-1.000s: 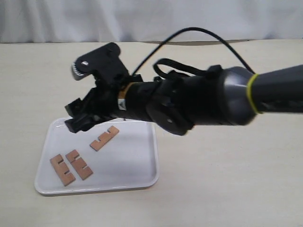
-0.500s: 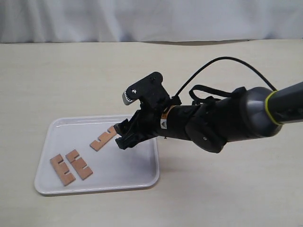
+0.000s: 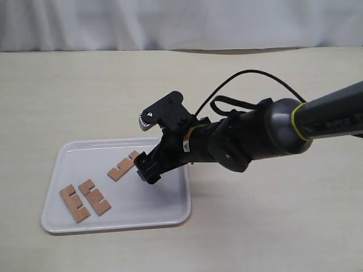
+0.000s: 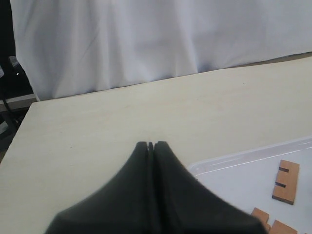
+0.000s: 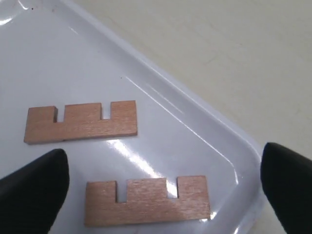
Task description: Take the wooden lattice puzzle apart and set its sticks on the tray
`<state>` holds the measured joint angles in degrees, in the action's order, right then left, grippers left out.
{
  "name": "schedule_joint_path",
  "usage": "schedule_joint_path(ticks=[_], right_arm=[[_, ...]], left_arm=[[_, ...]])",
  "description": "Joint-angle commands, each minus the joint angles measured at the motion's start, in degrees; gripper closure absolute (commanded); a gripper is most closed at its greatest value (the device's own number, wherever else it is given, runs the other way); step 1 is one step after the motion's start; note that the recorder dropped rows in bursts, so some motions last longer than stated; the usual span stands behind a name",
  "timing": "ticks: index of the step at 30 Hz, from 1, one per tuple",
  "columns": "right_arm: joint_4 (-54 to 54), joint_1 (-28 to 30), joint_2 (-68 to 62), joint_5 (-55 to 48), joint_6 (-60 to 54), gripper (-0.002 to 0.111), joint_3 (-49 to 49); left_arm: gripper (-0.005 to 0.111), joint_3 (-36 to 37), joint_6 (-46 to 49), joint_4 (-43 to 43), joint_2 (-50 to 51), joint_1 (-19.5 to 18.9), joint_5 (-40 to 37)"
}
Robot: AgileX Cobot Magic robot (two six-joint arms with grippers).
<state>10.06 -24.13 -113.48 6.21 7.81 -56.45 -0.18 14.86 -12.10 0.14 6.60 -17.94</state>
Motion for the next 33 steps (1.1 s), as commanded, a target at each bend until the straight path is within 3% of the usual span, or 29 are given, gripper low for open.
schedule_joint_path(ticks=[1, 9, 12, 15, 19, 20, 27, 33], right_arm=[[-1.7, -0.4, 2.7, -9.9, -0.5, -0.002, -3.8], [-2.2, -2.0, 4.9, -26.1, -0.2, -0.001, -12.2], [-2.2, -2.0, 4.9, -31.3, 0.9, 0.006, -14.9], [-2.2, -2.0, 4.9, -36.9, 3.7, 0.030, -18.2], [-3.8, -2.0, 5.0, -43.5, 2.2, 0.092, -21.6], [-3.8, -1.9, 5.4, -43.8, 2.1, 0.103, -21.7], [-9.2, 7.8, 7.9, -45.3, 2.1, 0.103, -21.5], [-9.1, 18.5, 15.2, -44.1, 2.1, 0.103, -14.2]], left_arm=[[0.107, 0.2, 0.3, -0.1, -0.1, -0.6, 0.5], [0.107, 0.2, 0.3, -0.1, -0.1, -0.6, 0.5], [0.107, 0.2, 0.3, -0.1, -0.1, -0.6, 0.5], [0.107, 0.2, 0.3, -0.1, -0.1, -0.6, 0.5], [0.107, 0.2, 0.3, -0.1, -0.1, -0.6, 0.5], [0.107, 0.2, 0.3, -0.1, -0.1, -0.6, 0.5], [0.107, 0.2, 0.3, -0.1, -0.1, -0.6, 0.5], [0.107, 0.2, 0.3, -0.1, -0.1, -0.6, 0.5]])
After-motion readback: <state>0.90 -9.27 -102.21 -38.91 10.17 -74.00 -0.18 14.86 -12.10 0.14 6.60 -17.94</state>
